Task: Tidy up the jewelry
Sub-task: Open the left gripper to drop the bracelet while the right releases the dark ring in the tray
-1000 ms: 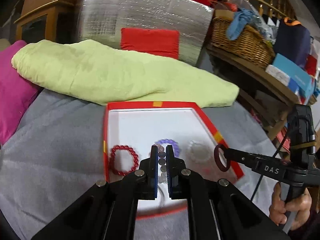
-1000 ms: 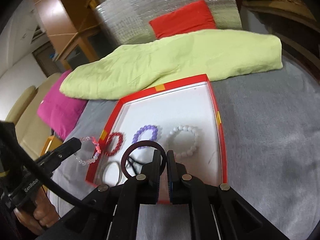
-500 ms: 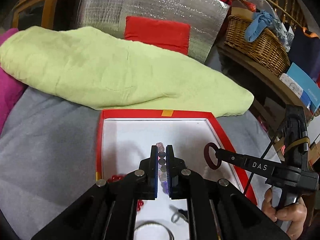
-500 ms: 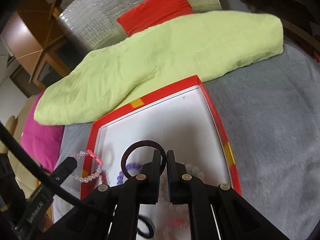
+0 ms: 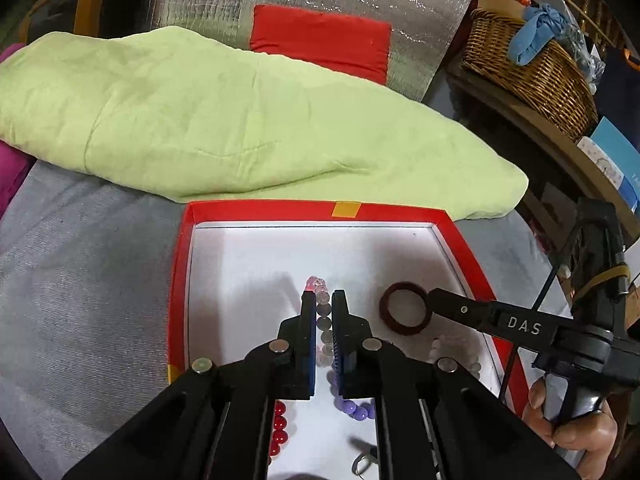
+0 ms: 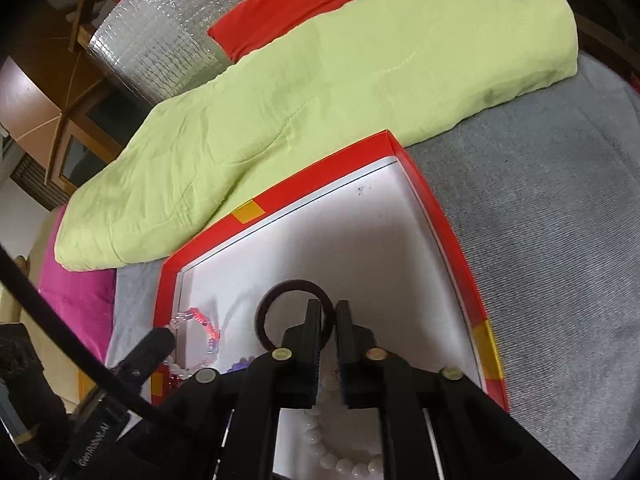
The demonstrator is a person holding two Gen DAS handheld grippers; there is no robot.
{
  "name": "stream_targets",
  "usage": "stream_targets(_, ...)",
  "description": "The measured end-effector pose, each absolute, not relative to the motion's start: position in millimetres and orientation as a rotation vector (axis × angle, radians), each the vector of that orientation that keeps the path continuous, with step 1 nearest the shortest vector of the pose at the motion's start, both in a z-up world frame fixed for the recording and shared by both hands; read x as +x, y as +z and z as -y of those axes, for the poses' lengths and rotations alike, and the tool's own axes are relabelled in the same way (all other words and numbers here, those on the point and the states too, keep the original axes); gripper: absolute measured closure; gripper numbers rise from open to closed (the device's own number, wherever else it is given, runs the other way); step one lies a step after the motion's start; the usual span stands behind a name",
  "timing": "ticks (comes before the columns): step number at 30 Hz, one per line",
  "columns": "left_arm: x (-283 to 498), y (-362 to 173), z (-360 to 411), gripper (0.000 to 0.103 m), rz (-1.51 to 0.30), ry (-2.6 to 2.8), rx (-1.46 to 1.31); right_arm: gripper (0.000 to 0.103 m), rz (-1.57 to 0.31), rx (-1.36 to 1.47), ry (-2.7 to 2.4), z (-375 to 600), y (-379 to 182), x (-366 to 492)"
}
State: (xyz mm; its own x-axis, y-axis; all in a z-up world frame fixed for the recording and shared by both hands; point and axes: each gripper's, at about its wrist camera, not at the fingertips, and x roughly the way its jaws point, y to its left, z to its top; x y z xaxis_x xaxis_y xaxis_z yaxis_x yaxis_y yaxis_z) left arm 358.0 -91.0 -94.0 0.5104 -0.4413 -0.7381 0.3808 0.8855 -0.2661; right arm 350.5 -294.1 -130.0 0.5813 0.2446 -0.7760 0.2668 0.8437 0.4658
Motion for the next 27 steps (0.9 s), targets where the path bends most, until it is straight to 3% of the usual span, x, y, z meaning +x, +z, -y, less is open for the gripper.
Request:
stream_targets(4, 359, -99, 92, 0.095, -0.933, -0.481, -0.063, 0.093, -0.95, 0.606, 0.009, 292, -129, 348)
stream_targets(5, 359, -99, 92, 0.09, -0.943, -0.476, -0.062, 0.093, -0.945, 0.606, 0.009, 291, -128, 347)
stream_targets(9, 355, -93, 84, 0.052, -0.923, -0.445, -0.068, 0.086, -0.933, 0.621, 0.001, 298, -122, 341)
stream_targets(14, 341, -71, 69, 0.037, -0.871, -0.407, -0.096, 0.085, -0.913, 0.596, -0.002, 306, -110, 326)
stream_targets(18, 325, -54, 53, 0.029, -0.842, -0.34, -0.116, 0.081, -0.922, 0.572, 0.006, 308, -100, 309)
stream_targets(23, 298, -39, 33, 0.022, -0.805, -0.282, -0.15, 0.054, -0.865, 0.517, 0.01, 306, -76, 279)
stream_targets(27, 274, -35, 31, 0.018, -0.773, -0.231, -0.097, 0.051, -0.836, 0.469, 0.031, 302, -63, 258)
